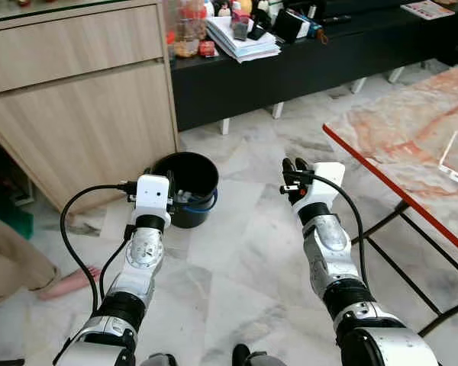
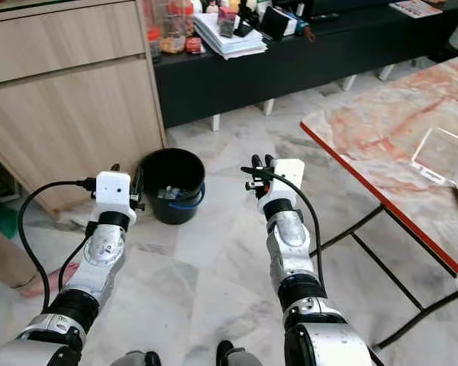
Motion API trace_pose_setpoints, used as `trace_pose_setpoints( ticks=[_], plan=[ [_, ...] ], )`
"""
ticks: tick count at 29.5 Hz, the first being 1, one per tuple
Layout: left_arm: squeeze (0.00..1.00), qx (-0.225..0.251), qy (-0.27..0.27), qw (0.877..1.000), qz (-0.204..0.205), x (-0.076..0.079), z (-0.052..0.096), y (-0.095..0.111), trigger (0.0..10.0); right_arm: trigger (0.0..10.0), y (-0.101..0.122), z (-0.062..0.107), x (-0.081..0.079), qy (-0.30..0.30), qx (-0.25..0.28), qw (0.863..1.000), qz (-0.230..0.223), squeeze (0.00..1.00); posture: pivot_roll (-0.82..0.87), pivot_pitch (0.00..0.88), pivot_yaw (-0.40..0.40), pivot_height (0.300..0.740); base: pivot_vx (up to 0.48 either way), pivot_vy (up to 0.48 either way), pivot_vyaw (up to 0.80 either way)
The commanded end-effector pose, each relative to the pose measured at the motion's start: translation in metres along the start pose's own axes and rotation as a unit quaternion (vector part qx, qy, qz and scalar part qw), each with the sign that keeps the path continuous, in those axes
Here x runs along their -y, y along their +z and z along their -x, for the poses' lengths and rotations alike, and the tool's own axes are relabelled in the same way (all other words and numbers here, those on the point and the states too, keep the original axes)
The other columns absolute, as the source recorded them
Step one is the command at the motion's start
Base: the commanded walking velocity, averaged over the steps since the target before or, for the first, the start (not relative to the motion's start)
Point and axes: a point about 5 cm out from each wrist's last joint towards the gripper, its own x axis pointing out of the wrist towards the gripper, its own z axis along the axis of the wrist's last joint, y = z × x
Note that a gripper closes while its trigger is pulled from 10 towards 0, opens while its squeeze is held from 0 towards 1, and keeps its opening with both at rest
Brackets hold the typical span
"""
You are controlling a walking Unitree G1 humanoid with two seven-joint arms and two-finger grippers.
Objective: Picking trash to rubbish bin
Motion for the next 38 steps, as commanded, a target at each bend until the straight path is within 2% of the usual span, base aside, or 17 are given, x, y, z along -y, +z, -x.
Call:
trace_pose_setpoints(
  ticks=[1, 6, 9, 17, 20, 26, 38],
  plan=[
    [0.00, 0.000, 0.001, 1.000, -0.001, -0.0007, 0.0012, 0.0001, 10.0, 10.0, 0.0016, -0.0014, -0.0001, 0.001, 0.001, 1.000, 0.004, 0.00, 0.06, 0.153, -0.074, 0.740, 0.000, 0.000, -0.77],
    [0.00, 0.003, 0.000, 1.000, -0.011, -0.0009, 0.0005, 0.0011, 10.0, 10.0, 0.0010, -0.0012, -0.0009, 0.001, 0.000, 1.000, 0.003, 0.00, 0.06, 0.151, -0.072, 0.740, 0.000, -0.094, -0.77],
    [0.00, 0.003, -0.001, 1.000, -0.010, -0.0005, 0.0005, 0.0012, 10.0, 10.0, 0.0004, -0.0011, -0.0015, 0.001, 0.000, 1.000, 0.002, 0.00, 0.06, 0.151, -0.073, 0.740, 0.000, -0.420, -0.77],
    [0.00, 0.005, -0.004, 1.000, -0.003, 0.0012, 0.0003, 0.0029, 10.0, 10.0, 0.0005, -0.0013, -0.0022, 0.001, 0.000, 1.000, 0.001, 0.00, 0.06, 0.151, -0.073, 0.740, 0.000, 0.000, -0.77],
    [0.00, 0.006, -0.004, 1.000, -0.015, 0.0008, -0.0001, 0.0032, 10.0, 10.0, 0.0005, -0.0014, -0.0028, 0.002, 0.000, 1.000, 0.001, 0.00, 0.06, 0.149, -0.073, 0.740, 0.000, -0.472, -0.77],
    [0.00, 0.009, -0.004, 1.000, -0.008, 0.0012, -0.0003, 0.0042, 10.0, 10.0, 0.0005, -0.0018, -0.0041, 0.003, 0.000, 1.000, 0.000, 0.00, 0.06, 0.148, -0.073, 0.740, 0.000, -0.455, -0.77],
    [0.00, 0.014, -0.008, 1.000, 0.001, 0.0032, -0.0013, 0.0073, 10.0, 10.0, 0.0008, -0.0020, -0.0029, 0.000, 0.000, 1.000, 0.001, 0.00, 0.06, 0.149, -0.071, 0.740, 0.000, 0.000, -0.77]
  ],
)
